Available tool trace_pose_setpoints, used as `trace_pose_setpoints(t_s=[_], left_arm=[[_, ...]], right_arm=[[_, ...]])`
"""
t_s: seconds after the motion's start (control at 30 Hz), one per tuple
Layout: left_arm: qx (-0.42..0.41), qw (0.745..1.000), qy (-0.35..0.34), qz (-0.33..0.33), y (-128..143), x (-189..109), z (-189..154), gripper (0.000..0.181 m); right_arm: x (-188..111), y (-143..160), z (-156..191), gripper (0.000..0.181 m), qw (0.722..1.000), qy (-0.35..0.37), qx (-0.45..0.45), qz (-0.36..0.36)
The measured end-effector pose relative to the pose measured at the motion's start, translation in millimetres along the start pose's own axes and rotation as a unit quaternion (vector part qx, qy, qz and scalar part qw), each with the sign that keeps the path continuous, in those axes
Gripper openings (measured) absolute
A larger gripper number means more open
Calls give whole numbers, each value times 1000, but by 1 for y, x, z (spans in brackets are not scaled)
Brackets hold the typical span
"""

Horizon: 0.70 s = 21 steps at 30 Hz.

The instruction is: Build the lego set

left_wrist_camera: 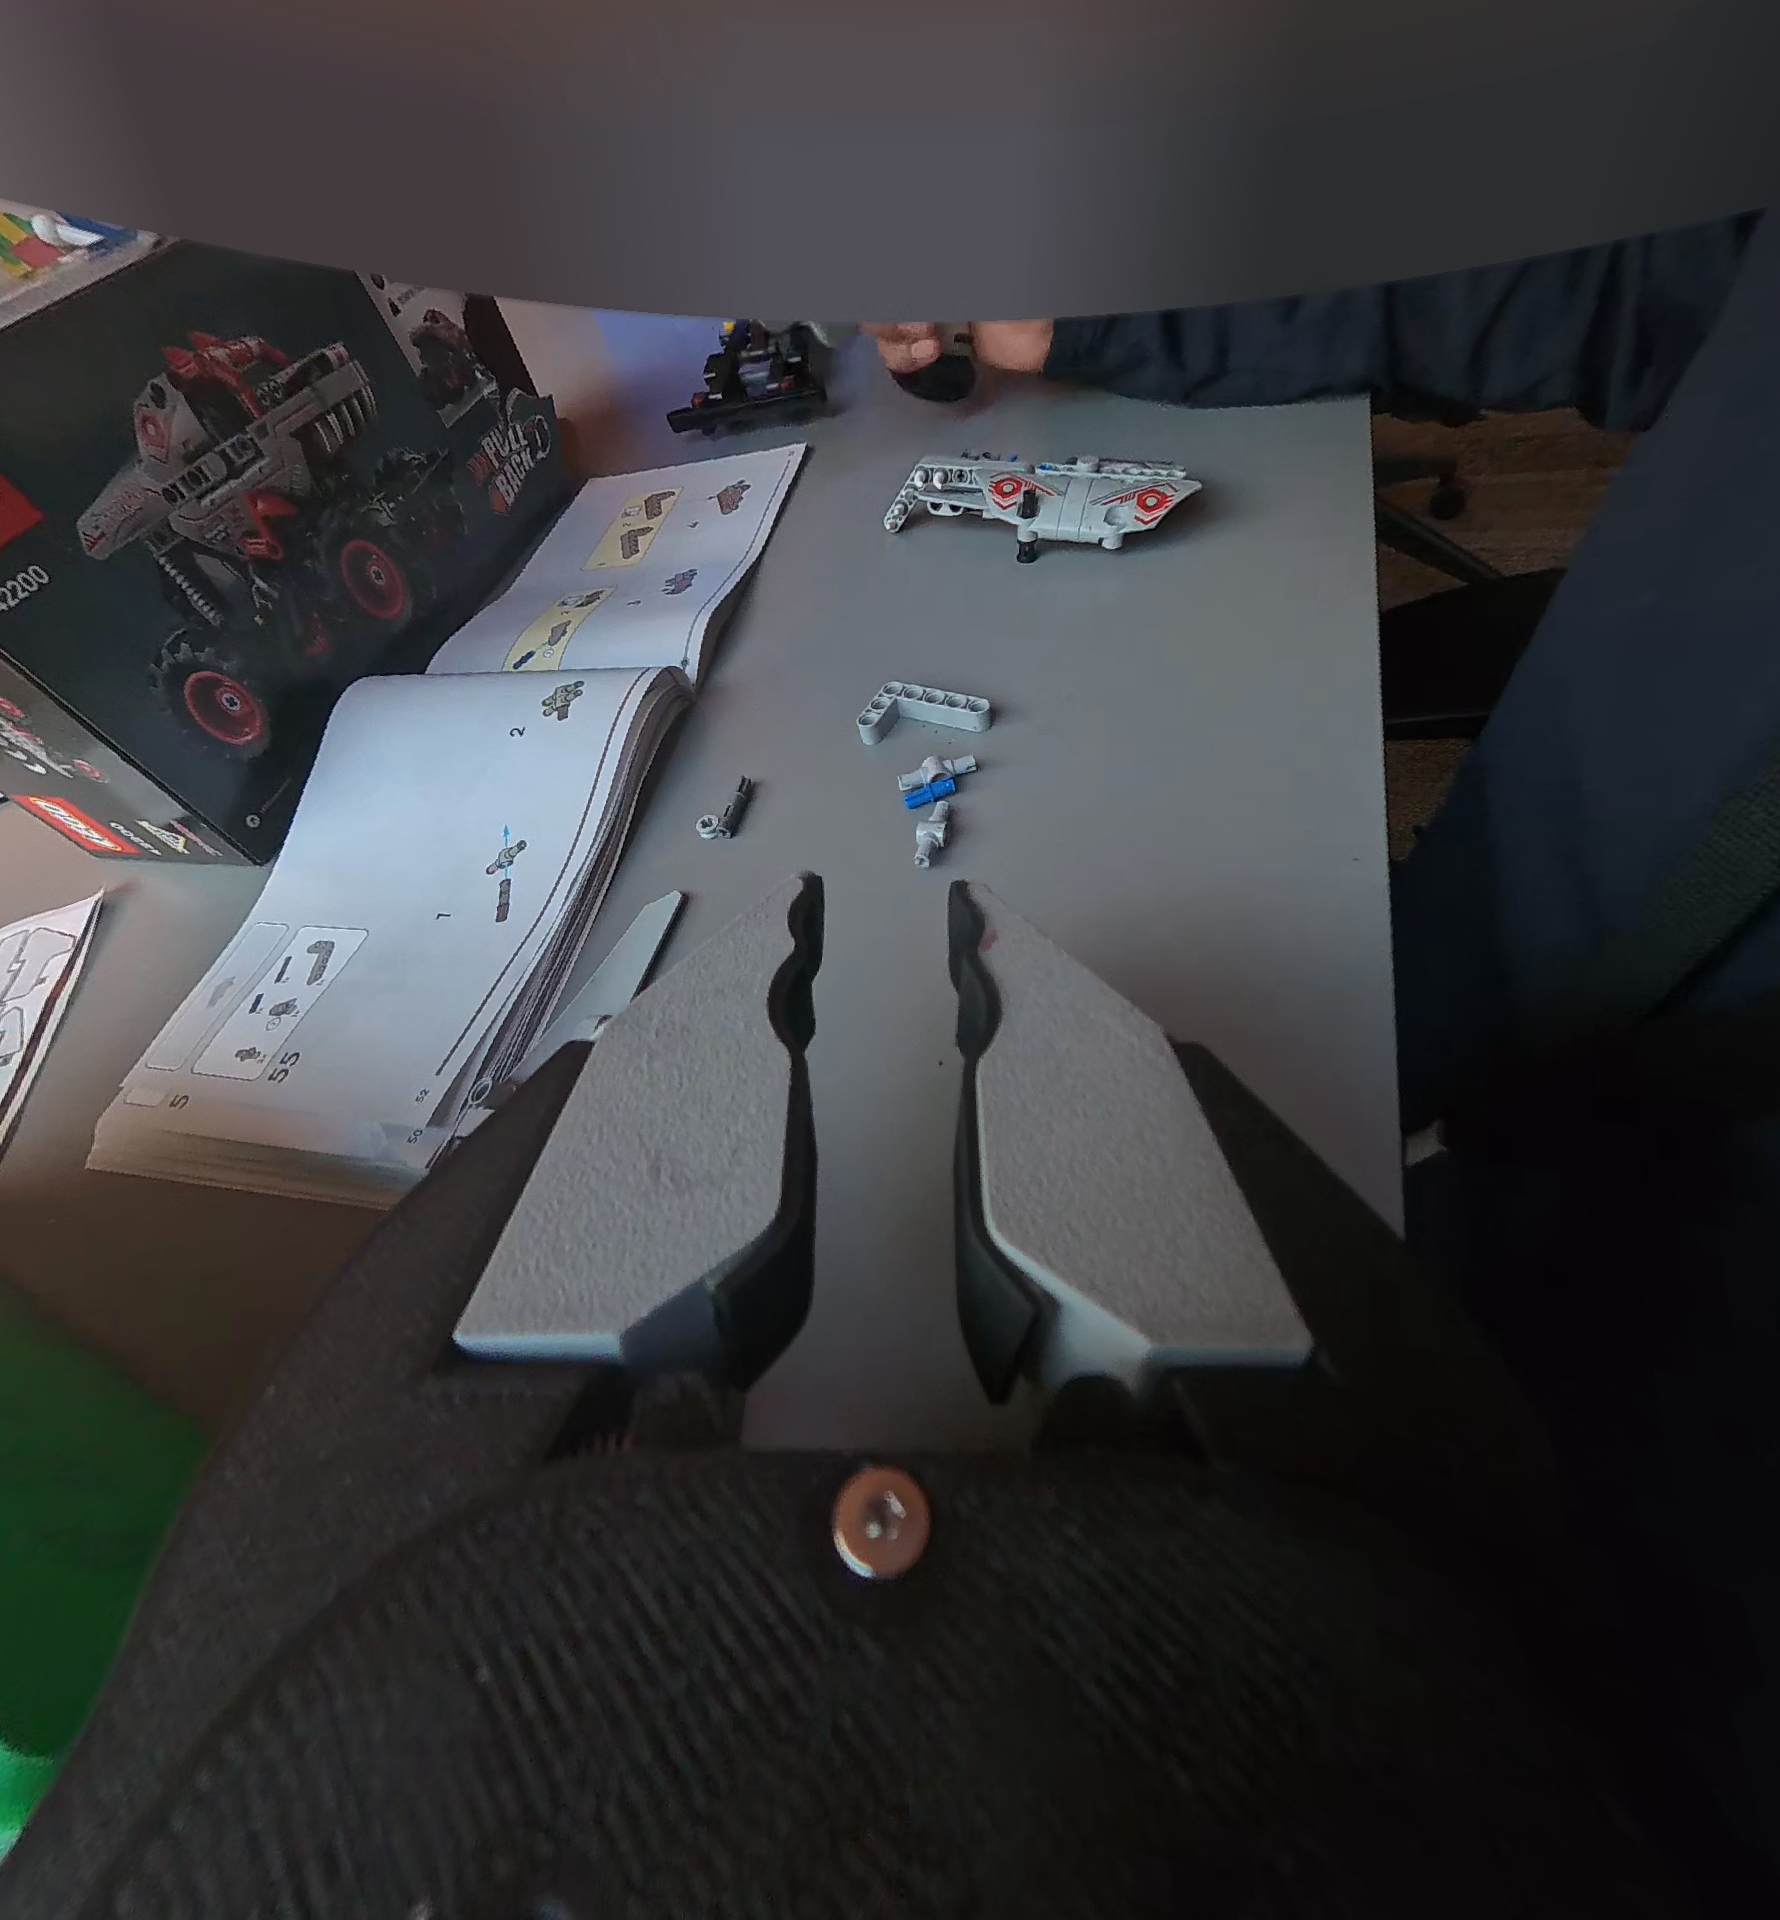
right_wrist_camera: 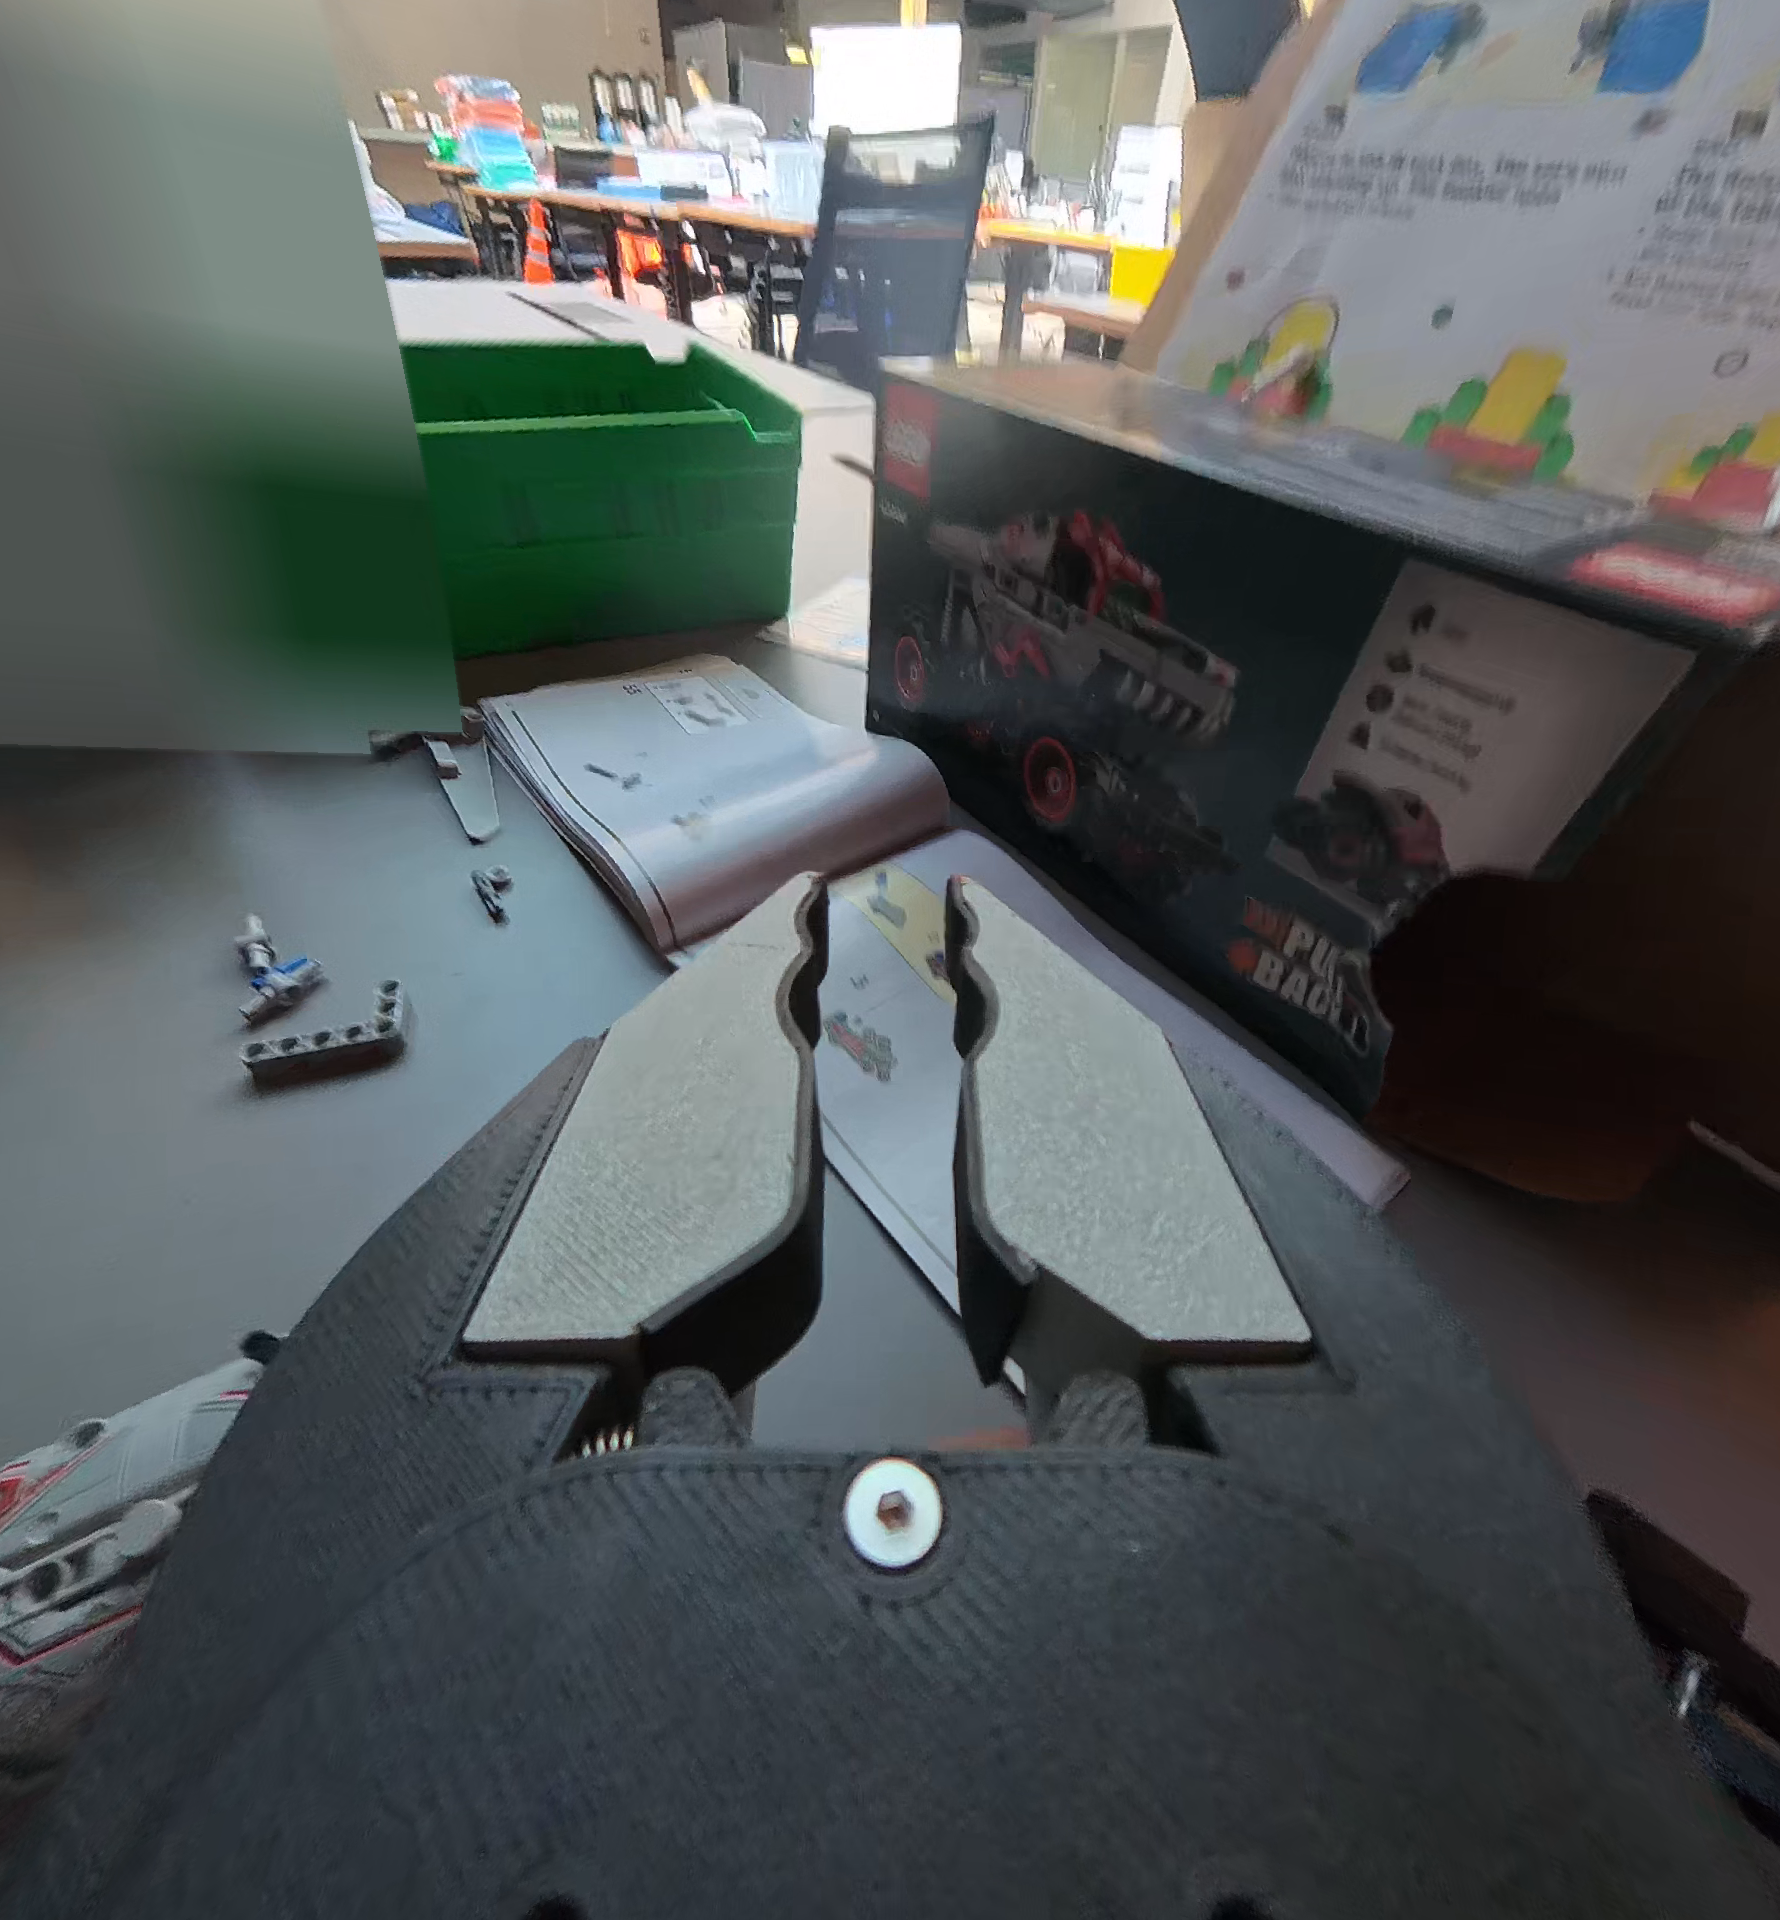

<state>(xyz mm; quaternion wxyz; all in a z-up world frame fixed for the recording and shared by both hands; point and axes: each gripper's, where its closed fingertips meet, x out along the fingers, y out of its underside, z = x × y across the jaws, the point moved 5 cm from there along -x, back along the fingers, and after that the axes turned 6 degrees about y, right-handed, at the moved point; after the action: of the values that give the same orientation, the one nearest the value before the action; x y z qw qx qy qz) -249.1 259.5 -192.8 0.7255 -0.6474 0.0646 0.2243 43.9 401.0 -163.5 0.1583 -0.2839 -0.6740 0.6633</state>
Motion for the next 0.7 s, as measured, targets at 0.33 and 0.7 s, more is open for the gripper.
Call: trace_pose_setpoints(t_s=[0.33,0.7], left_arm=[[2,1000,-4,-1,0,0,0,21],[22,1000,-14,9,1,1,-3,25]], right_arm=[[84,8,131,12,939,-152,-122,283],[114,31,131,10,906,-201,-103,358]])
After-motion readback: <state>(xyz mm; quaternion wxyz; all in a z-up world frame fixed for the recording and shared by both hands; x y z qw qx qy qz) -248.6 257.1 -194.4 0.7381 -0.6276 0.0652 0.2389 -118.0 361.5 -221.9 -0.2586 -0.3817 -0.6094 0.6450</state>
